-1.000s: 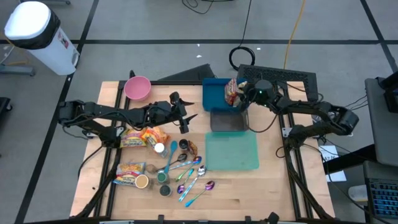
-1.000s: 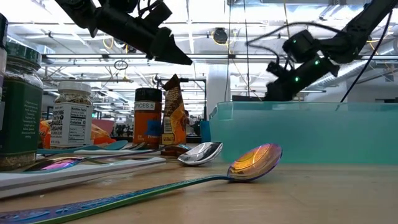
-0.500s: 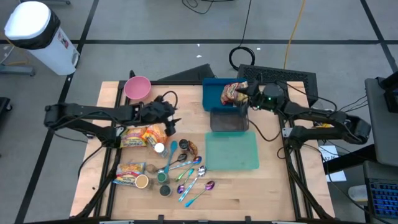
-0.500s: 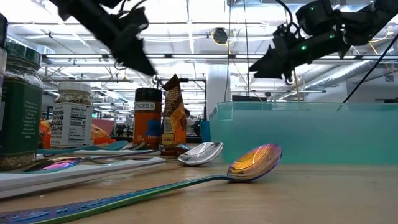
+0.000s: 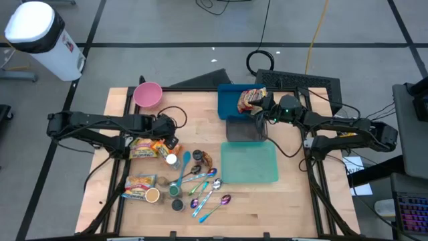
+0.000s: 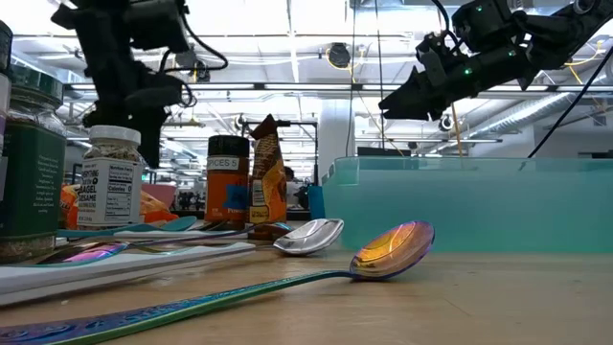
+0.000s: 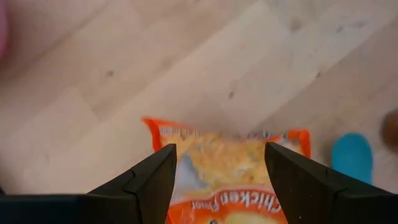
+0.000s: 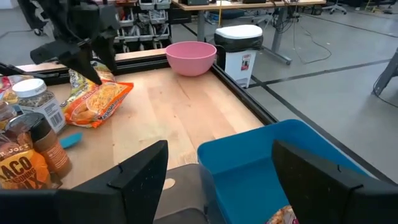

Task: Pick & Place Food Item
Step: Put the orange noodle pack into the blue bin

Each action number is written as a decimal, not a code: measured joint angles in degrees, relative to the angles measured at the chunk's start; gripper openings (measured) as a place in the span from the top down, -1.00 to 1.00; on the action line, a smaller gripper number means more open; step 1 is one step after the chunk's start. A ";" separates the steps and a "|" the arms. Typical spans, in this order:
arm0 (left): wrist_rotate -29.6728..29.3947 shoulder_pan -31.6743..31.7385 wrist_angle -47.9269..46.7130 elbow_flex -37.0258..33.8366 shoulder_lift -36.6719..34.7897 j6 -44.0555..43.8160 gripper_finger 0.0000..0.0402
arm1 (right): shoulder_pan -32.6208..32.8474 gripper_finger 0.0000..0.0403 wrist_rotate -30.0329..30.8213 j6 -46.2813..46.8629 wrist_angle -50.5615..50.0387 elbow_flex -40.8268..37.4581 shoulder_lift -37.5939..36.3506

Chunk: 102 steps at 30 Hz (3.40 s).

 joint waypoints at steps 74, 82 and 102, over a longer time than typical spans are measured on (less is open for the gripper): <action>8.62 7.38 54.49 8.15 12.27 68.55 0.96 | 6.34 -0.34 -7.54 26.28 19.68 13.90 27.28; 8.62 7.36 54.48 8.15 12.33 68.49 0.97 | 7.06 -0.34 -7.37 24.52 18.01 16.59 31.54; 8.62 7.27 55.16 8.15 12.33 67.49 0.98 | 7.10 0.70 -3.18 21.26 16.99 16.61 31.74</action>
